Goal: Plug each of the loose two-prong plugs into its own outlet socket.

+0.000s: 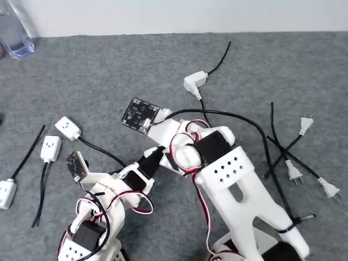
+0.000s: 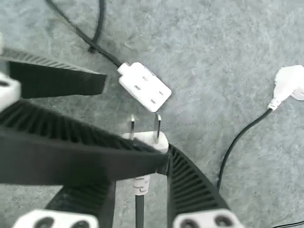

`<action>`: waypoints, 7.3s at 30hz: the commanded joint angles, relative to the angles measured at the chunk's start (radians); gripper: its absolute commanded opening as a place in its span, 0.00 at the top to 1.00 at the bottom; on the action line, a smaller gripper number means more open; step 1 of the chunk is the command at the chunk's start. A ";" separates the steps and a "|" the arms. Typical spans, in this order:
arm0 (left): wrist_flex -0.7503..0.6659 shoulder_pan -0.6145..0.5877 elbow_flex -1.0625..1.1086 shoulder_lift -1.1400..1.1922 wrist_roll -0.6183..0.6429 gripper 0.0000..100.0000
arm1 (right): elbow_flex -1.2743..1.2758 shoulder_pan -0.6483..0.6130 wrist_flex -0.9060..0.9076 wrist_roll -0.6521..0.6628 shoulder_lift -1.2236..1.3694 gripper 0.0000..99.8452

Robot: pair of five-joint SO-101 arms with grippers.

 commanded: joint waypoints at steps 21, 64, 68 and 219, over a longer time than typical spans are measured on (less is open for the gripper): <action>-0.029 0.008 -0.002 -0.009 0.005 0.62 | -0.236 -0.042 0.165 0.020 -0.157 0.99; -0.028 0.008 -0.002 -0.009 0.003 0.62 | -0.316 0.005 0.216 0.017 -0.157 0.99; -0.028 0.008 -0.002 -0.009 0.002 0.62 | -0.313 0.005 0.203 -0.002 -0.156 0.99; 0.169 -0.379 -0.002 -0.008 -0.537 0.62 | 0.130 0.283 -0.450 0.382 0.544 0.99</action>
